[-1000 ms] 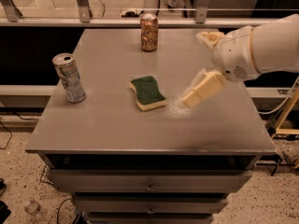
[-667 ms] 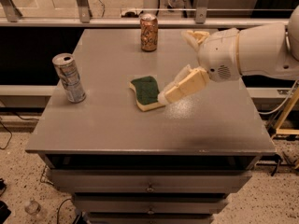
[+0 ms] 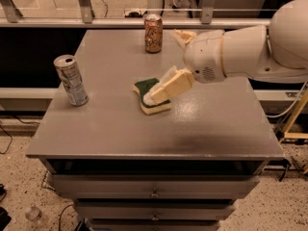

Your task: Pick redbull can

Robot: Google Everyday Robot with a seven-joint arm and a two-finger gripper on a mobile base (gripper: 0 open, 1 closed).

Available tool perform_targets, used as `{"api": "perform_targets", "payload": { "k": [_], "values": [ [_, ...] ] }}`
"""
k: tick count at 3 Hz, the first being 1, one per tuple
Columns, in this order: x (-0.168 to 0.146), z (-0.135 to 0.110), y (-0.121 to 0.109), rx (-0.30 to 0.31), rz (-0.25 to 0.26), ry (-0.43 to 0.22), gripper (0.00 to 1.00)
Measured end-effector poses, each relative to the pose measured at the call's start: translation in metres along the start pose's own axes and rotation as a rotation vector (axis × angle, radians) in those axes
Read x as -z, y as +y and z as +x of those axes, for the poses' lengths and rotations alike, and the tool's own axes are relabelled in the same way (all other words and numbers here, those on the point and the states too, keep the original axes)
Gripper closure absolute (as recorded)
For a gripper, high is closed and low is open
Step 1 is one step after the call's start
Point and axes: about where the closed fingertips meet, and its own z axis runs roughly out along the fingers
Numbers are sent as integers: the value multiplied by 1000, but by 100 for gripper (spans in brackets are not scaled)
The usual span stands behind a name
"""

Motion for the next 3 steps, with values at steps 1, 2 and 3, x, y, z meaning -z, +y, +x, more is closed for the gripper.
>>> {"api": "perform_targets", "payload": {
  "k": [1, 2, 3],
  "values": [
    [-53, -16, -2, 2, -20, -95, 0],
    [-96, -25, -4, -25, -47, -174, 0],
    [-131, -29, 2, -65, -81, -221, 0]
  ]
}}
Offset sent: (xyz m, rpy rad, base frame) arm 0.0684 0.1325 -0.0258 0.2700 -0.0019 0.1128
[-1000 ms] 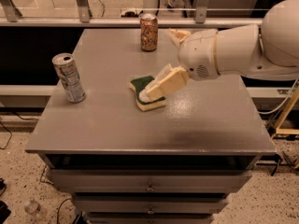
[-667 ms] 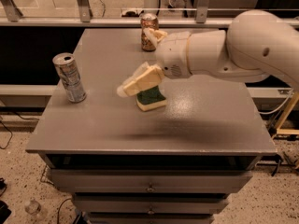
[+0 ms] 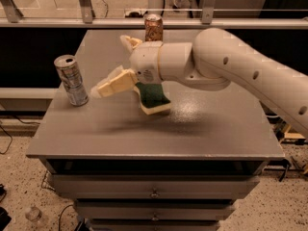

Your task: Pick redbull can

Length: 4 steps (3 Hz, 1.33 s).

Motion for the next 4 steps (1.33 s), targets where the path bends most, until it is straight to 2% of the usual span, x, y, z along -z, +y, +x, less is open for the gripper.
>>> {"api": "perform_targets", "payload": {
  "k": [2, 3, 4],
  "values": [
    [-52, 14, 12, -84, -47, -123, 0],
    [-69, 13, 19, -98, -71, -168, 0],
    [-84, 13, 28, -104, -94, -175, 0]
  ]
}}
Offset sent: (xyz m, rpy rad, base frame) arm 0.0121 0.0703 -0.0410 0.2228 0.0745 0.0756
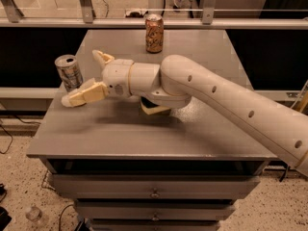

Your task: Pick redbull can

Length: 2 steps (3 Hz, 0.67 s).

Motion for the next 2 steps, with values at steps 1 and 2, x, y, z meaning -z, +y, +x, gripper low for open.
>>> {"api": "perform_targets", "payload": {
  "k": [1, 2],
  "values": [
    [-13, 7, 5, -13, -19, 14, 0],
    [-24, 12, 9, -16, -38, 29, 18]
  ]
}}
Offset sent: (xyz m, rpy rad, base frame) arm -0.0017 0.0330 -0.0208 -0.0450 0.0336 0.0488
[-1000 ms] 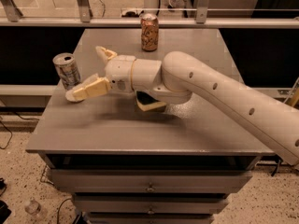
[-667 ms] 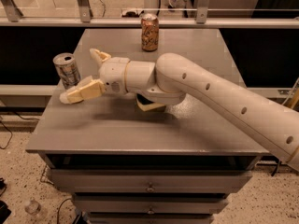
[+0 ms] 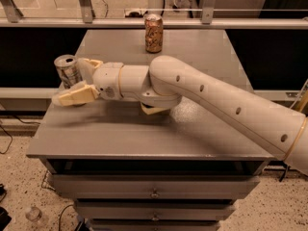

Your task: Pick redbull can

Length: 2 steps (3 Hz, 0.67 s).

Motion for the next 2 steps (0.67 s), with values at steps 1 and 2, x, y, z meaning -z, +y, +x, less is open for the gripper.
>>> {"api": "perform_targets", "payload": {
  "k": [1, 2],
  "values": [
    [-2, -1, 2, 1, -4, 0, 41],
    [-4, -2, 4, 2, -10, -1, 72]
  ]
}}
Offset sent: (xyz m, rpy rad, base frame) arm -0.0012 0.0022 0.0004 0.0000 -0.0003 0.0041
